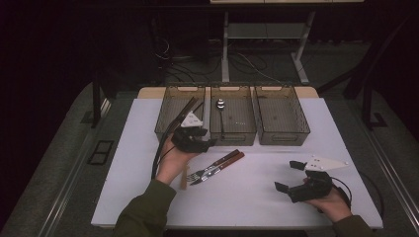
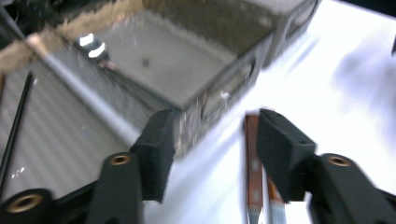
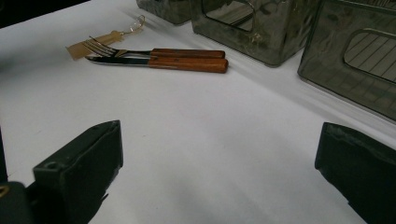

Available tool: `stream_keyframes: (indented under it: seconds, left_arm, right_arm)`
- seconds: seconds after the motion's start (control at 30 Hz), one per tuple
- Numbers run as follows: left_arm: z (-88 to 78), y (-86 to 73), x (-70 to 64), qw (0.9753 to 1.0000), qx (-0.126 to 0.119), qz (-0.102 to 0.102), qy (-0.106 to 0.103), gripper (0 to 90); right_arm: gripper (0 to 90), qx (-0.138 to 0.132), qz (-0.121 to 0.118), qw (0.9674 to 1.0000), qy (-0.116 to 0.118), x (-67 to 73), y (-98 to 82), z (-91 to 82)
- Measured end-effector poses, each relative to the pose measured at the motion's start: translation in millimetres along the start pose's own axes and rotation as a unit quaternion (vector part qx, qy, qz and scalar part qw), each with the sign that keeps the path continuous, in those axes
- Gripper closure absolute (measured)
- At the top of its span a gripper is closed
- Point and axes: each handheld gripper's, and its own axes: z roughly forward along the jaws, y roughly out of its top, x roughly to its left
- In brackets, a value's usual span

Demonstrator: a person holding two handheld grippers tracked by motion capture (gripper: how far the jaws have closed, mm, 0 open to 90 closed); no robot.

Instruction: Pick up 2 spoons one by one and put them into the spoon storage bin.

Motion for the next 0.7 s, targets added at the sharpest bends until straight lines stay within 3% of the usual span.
stream_keyframes:
  seconds: [0.23, 0.37, 0.57, 0.7]
  left_arm:
    - [-17.9, -33.0, 3.0, 0.9994, 0.031, -0.008, -0.009, 74.6]
    - [-25.9, -48.3, 2.0, 0.9988, 0.046, -0.011, -0.009, 84.9]
    - [-28.7, -59.9, 9.7, 0.9976, 0.061, -0.014, 0.028, 84.5]
    - [-25.8, -62.0, 16.1, 0.9965, 0.063, -0.02, 0.051, 77.0]
  right_arm:
    - [1.2, 0.002, 0.001, 1.0, -0.002, -0.1, -0.2, 0.4]
    - [1.2, 0.001, 0.0, 1.0, -0.003, -0.2, -0.2, 0.2]
    - [1.2, 0.003, -0.002, 1.0, -0.003, 0.2, -0.4, 0.2]
    - [1.2, 0.004, -0.003, 1.0, -0.003, 0.2, -0.5, 0.1]
